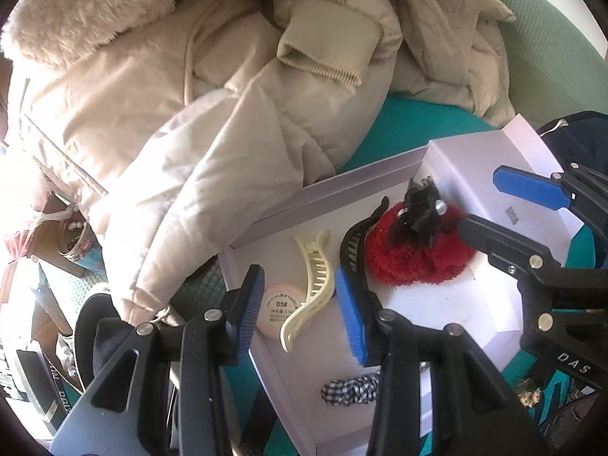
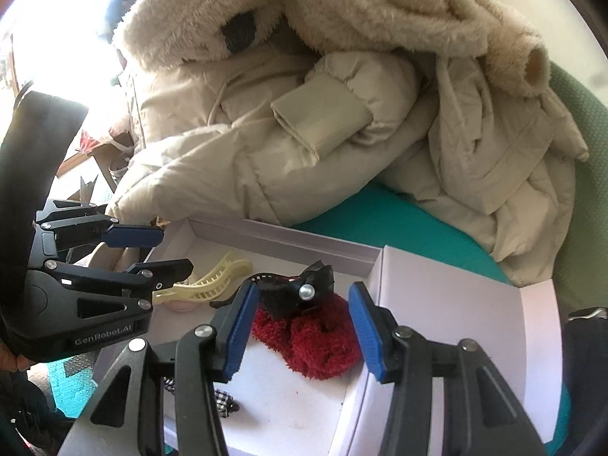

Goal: Organize objects
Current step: 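Open the right gripper releasing the bow while the left releases the cream claw clip, then withdraw both grippers from the box toward the star clip and black hair tie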

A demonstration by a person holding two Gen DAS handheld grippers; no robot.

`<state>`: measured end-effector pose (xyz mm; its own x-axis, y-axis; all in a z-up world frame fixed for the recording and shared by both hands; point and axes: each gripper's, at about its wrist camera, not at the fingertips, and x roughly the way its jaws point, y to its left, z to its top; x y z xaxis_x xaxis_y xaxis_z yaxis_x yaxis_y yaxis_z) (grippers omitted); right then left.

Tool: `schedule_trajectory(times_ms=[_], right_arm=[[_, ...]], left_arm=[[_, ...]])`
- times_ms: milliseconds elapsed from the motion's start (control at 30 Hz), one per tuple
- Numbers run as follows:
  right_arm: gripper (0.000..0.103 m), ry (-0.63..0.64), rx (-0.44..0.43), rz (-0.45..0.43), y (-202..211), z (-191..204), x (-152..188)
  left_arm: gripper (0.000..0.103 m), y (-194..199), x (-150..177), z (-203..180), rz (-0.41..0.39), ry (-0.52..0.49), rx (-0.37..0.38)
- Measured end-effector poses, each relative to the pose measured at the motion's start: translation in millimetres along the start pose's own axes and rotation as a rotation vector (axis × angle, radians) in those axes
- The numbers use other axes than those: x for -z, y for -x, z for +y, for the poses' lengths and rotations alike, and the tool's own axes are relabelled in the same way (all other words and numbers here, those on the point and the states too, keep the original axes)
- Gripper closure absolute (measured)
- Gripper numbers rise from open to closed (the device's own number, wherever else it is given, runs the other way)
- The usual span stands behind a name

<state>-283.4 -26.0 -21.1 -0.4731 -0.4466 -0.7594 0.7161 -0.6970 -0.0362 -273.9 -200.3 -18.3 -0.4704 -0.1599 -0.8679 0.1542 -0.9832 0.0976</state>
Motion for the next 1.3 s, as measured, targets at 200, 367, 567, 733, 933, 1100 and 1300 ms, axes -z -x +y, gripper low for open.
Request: schedule_trajectory(times_ms=[200,367,567,733,933,1100,1300], right_arm=[[0.053,0.006,0.015,-0.041,29,0,-6],[0.053,0.014,0.027,-0.074,55,4,-6],[0.053,0.02,0.042,-0.116,85,11,-6],[0.053,0.02,0.053,-0.147,111,17,-2],[0.047,0.019,0.063,-0.182,140,23,8],[0.046,0.019,0.076,-0.203,162,28,17],[0.04,0.018,0.084,-0.219,185,33,32]], left_arm=[[0.064,29,-7,-12,-0.046,-0.003,-0.009],[0.057,57,-4,-15,-0.091,-0.008,-0.017],[0.051,97,1,-16,-0.143,-0.009,-0.022],[0.041,126,9,-16,-0.183,-0.006,-0.034],[0.034,154,20,-20,-0.214,-0.001,-0.041],[0.027,174,31,-22,-0.232,0.008,-0.048],[0.024,196,47,-25,-0.252,0.012,-0.058]])
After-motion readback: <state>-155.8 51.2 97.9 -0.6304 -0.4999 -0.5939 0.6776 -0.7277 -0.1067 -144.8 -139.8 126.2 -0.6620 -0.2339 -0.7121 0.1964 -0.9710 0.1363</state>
